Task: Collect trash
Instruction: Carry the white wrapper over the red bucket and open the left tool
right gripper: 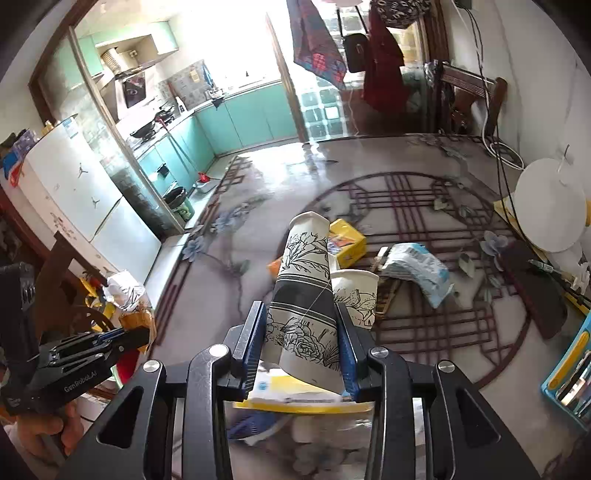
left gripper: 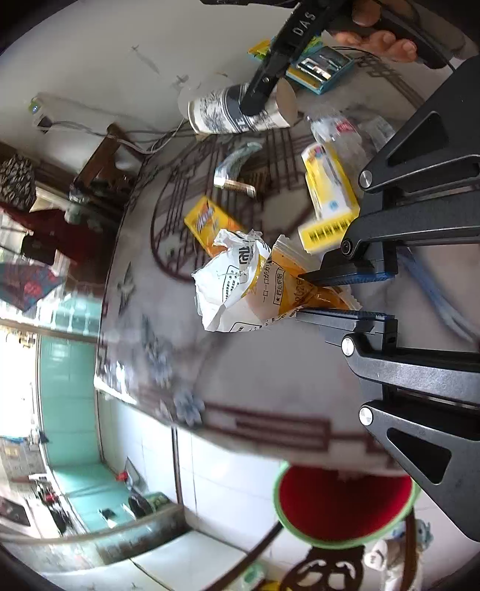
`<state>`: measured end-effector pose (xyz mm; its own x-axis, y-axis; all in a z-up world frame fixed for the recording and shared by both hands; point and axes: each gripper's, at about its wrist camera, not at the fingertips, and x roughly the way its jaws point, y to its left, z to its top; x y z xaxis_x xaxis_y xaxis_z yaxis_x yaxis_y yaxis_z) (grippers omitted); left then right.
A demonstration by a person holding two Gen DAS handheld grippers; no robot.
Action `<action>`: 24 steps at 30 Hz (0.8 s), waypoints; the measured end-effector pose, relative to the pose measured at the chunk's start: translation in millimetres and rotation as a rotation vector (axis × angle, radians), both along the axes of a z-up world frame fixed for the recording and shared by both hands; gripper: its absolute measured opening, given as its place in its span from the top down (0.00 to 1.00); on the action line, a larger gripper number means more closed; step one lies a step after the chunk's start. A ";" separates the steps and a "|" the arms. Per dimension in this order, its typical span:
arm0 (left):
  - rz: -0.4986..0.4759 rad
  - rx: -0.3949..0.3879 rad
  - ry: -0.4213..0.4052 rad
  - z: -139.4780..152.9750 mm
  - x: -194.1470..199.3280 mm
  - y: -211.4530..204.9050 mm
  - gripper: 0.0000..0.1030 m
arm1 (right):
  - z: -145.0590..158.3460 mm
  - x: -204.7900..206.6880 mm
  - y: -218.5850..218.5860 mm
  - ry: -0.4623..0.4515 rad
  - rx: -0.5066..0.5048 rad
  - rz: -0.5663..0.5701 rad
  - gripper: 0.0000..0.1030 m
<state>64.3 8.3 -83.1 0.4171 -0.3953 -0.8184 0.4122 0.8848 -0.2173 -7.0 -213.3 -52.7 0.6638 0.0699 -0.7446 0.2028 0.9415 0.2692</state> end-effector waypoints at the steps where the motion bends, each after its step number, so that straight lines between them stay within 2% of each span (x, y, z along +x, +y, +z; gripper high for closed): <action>1: 0.009 0.004 -0.002 -0.7 -0.8 7.9 0.89 | 1.0 -0.3 6.7 0.000 -0.003 0.004 0.67; 12: 0.112 -0.002 0.005 -7.5 4.6 80.7 0.89 | -0.6 1.2 65.3 0.024 -0.011 0.031 0.67; 24: 0.211 -0.002 -0.001 -12.7 21.3 153.1 0.89 | 8.8 22.3 142.1 0.019 -0.034 0.116 0.67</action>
<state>85.5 161.4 -95.8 0.4921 -0.3004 -0.8171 0.2178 0.9512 -0.2185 15.3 -71.2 -43.8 0.6384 0.1203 -0.7603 0.0966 0.9674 0.2342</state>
